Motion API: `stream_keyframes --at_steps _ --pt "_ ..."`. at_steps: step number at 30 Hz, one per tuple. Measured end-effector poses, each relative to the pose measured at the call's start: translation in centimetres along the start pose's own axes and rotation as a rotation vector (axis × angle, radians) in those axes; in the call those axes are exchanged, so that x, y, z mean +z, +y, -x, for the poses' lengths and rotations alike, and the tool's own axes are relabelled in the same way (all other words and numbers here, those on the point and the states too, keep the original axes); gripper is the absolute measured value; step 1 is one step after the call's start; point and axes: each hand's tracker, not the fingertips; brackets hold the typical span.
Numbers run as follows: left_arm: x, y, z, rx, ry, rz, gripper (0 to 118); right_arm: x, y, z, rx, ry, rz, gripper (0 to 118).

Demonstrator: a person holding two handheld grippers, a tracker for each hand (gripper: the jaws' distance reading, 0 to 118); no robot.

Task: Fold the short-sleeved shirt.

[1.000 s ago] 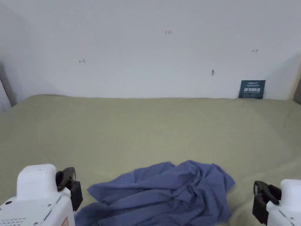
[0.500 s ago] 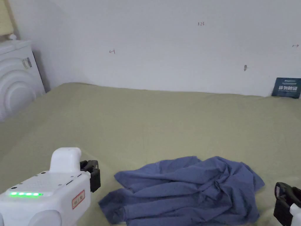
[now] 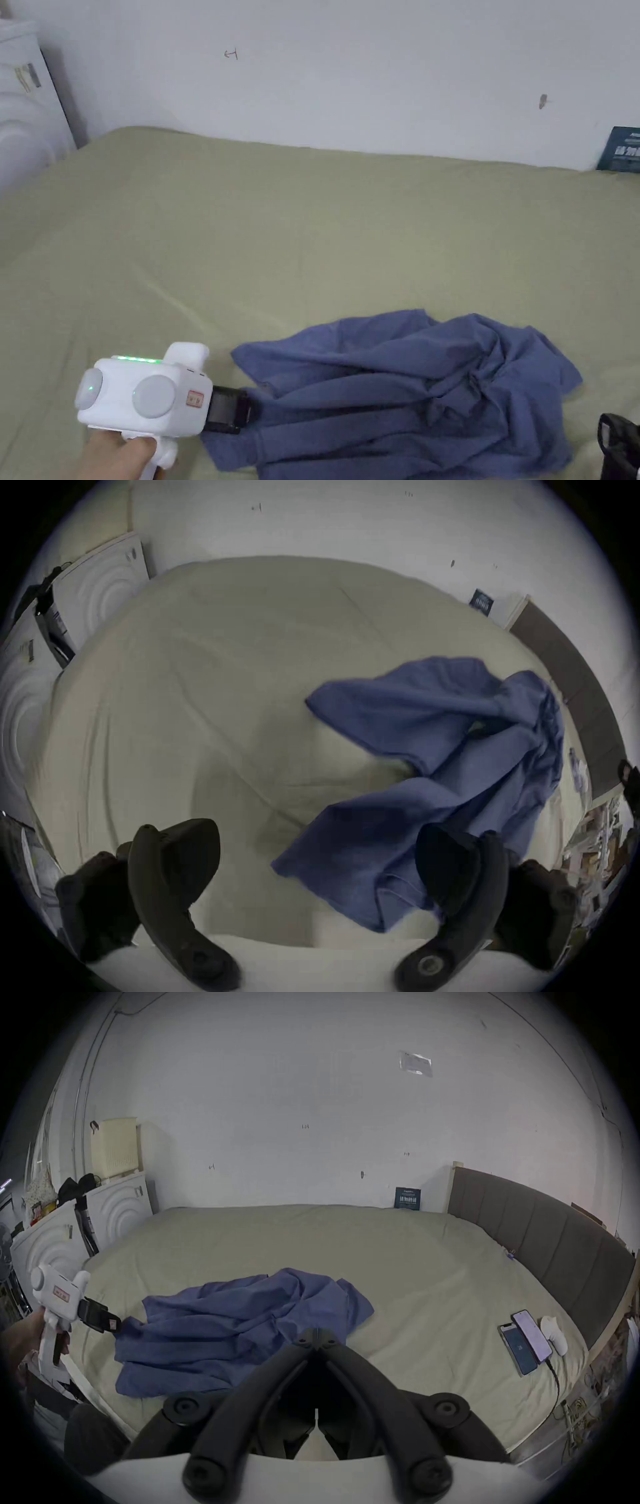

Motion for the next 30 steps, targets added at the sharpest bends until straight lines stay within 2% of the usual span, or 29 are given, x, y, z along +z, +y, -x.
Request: stream_keyframes --at_steps 3,5,6,7,8,9,10,11,12,18,23,24,25,26,27,28,30 --pt "-2.0 -0.3 -0.4 -0.026 -0.002 0.056 114 -0.7 -0.1 -0.4 -0.002 0.0 0.028 0" --pt "-2.1 -0.6 -0.7 -0.067 0.059 0.047 110 -1.2 -0.2 -0.8 0.002 -0.001 0.045 0" --pt "-1.6 -0.5 -0.6 -0.076 0.059 0.039 95 -1.4 -0.2 -1.2 -0.001 0.0 0.056 0" --pt "-0.7 -0.6 -1.7 -0.093 0.051 0.029 74 -1.7 -0.1 -1.6 -0.005 -0.006 0.065 0" --pt "0.2 -0.6 -1.8 -0.127 0.076 -0.014 35 -2.1 0.0 -2.0 -0.009 -0.01 0.072 0" --pt "0.8 -0.7 -1.6 -0.137 0.033 -0.038 0 -2.7 0.2 -2.6 -0.005 -0.015 0.08 0" --pt "1.0 -0.6 -1.4 -0.124 -0.012 -0.052 0 -3.4 0.4 -3.1 0.015 -0.034 0.088 0" --pt "1.1 -0.6 -2.0 -0.111 0.049 -0.053 0 -4.1 0.7 -3.6 0.04 -0.055 0.091 0" --pt "1.1 -0.6 -2.0 -0.125 0.036 -0.052 0 -5.1 1.2 -4.3 0.048 -0.059 0.102 0" --pt "0.6 -0.5 -2.4 -0.123 0.008 -0.046 0 -13.3 5.1 -8.6 0.025 -0.061 0.177 0" --pt "0.3 -0.5 -2.4 -0.113 -0.002 -0.041 0 -21.8 6.6 -11.0 -0.029 0.035 0.355 1" --pt "0.3 -0.4 -2.3 -0.108 -0.006 -0.04 0 -23.1 6.6 -11.1 -0.033 0.048 0.397 7" --pt "0.2 -0.4 -2.3 -0.102 -0.01 -0.039 0 -24.2 6.7 -11.2 -0.046 0.065 0.41 29" --pt "0.2 -0.4 -2.3 -0.098 -0.014 -0.035 0 -25.2 6.7 -11.3 -0.051 0.097 0.429 58" --pt "0.1 -0.4 -2.4 -0.101 -0.015 -0.034 0 -26.3 6.9 -11.4 -0.039 0.098 0.452 79" --pt "0.1 -0.4 -2.5 -0.107 -0.013 -0.035 0 -27.1 6.8 -11.2 -0.073 0.115 0.469 79" --pt "0.1 -0.5 -2.6 -0.114 -0.012 -0.035 0 -28.6 6.8 -11.0 -0.068 0.141 0.512 80"
